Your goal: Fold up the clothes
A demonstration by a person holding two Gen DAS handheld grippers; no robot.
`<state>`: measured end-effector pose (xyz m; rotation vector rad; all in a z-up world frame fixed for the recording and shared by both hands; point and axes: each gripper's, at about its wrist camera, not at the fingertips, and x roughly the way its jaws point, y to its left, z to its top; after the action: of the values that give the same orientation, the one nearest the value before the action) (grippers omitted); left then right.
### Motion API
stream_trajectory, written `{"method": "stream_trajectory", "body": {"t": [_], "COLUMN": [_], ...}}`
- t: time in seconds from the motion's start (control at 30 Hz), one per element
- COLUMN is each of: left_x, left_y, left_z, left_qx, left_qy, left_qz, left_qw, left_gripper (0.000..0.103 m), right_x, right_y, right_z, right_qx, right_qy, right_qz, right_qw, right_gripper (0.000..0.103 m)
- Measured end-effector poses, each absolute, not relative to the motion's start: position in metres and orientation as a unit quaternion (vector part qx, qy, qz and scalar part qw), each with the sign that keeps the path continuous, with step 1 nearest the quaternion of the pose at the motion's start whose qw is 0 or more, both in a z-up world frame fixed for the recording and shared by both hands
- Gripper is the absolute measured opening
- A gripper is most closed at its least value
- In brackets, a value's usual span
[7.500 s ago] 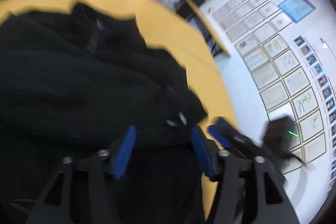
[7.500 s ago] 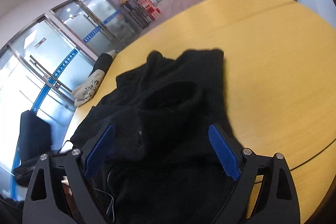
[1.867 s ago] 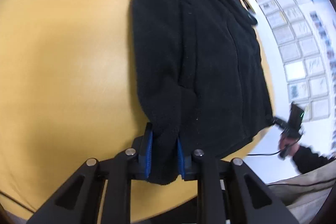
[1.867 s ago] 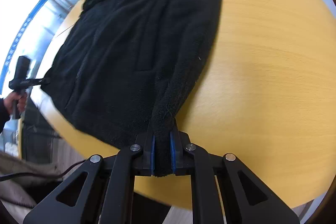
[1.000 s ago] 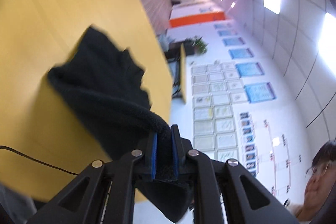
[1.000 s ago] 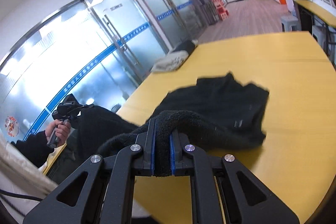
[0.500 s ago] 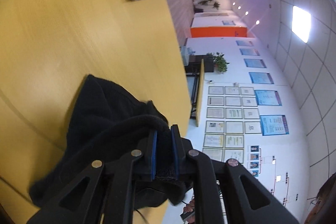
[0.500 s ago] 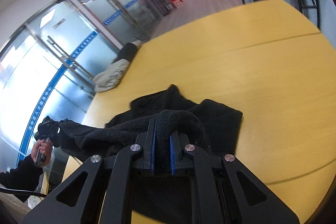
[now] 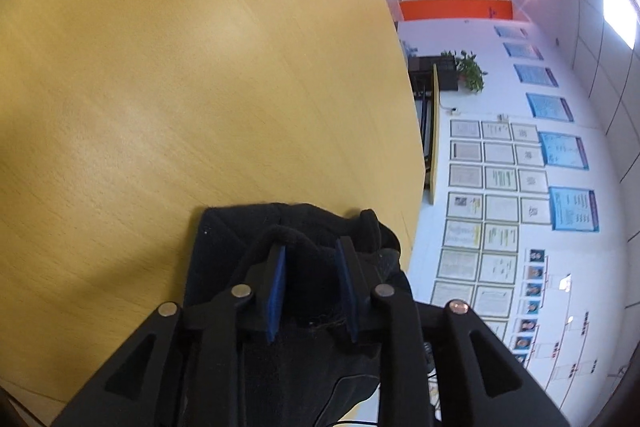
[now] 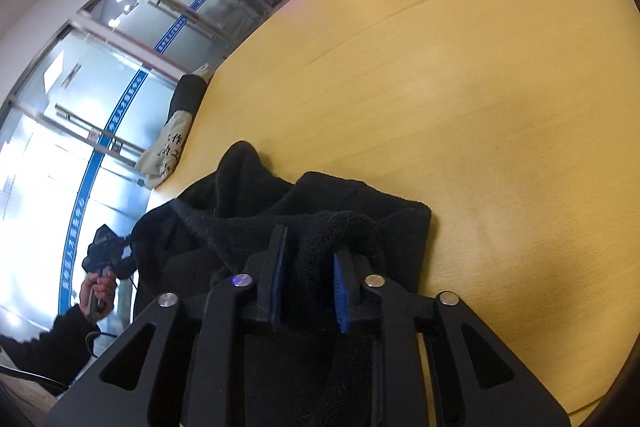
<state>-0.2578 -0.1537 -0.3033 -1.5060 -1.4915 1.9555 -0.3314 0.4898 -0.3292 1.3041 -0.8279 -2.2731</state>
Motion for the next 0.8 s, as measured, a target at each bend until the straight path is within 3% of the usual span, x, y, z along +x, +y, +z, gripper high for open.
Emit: {"method": "stream_trajectory", "body": {"t": [0.03, 0.07, 0.1, 0.13, 0.17, 0.23, 0.37, 0.43, 0.53, 0.67, 0.73, 0.8], "left_x": [-0.247, -0.242, -0.236, -0.229, -0.223, -0.213, -0.219, -0.228, -0.244, -0.264, -0.277, -0.281], "left_y": [-0.158, -0.162, -0.167, -0.171, -0.176, -0.178, -0.145, -0.123, -0.093, -0.079, -0.084, -0.089], "left_z": [-0.291, -0.274, -0.254, -0.234, -0.214, -0.181, -0.178, -0.202, -0.239, -0.264, -0.267, -0.270], "left_qx": [-0.517, -0.508, -0.494, -0.479, -0.464, -0.447, -0.495, -0.532, -0.569, -0.577, -0.569, -0.571], "left_qy": [-0.498, -0.480, -0.459, -0.439, -0.417, -0.378, -0.291, -0.256, -0.216, -0.192, -0.185, -0.185], "left_qz": [0.684, 0.705, 0.729, 0.752, 0.774, 0.802, 0.802, 0.785, 0.768, 0.769, 0.781, 0.783], "left_qw": [0.129, 0.125, 0.119, 0.113, 0.107, 0.121, 0.166, 0.189, 0.200, 0.196, 0.180, 0.161], "left_gripper": [0.031, 0.045, 0.067, 0.076, 0.085, 0.086, 0.088, 0.088, 0.087, 0.086, 0.086, 0.086], "right_x": [-0.330, -0.325, -0.319, -0.313, -0.308, -0.301, -0.310, -0.322, -0.346, -0.380, -0.386, -0.389], "right_y": [0.490, 0.494, 0.499, 0.503, 0.514, 0.526, 0.476, 0.441, 0.417, 0.439, 0.455, 0.468], "right_z": [-0.324, -0.312, -0.300, -0.288, -0.272, -0.248, -0.230, -0.249, -0.289, -0.323, -0.324, -0.328], "right_qx": [0.464, 0.450, 0.436, 0.421, 0.395, 0.370, 0.409, 0.440, 0.478, 0.500, 0.493, 0.507], "right_qy": [-0.290, -0.281, -0.273, -0.264, -0.257, -0.233, -0.032, 0.040, 0.080, 0.041, 0.009, -0.017], "right_qz": [-0.813, -0.826, -0.840, -0.852, -0.871, -0.890, -0.889, -0.862, -0.840, -0.847, -0.855, -0.850], "right_qw": [0.200, 0.188, 0.175, 0.163, 0.140, 0.127, 0.204, 0.247, 0.243, 0.173, 0.157, 0.141], "right_gripper": [0.031, 0.048, 0.083, 0.093, 0.099, 0.099, 0.099, 0.094, 0.084, 0.075, 0.059, 0.023]}}
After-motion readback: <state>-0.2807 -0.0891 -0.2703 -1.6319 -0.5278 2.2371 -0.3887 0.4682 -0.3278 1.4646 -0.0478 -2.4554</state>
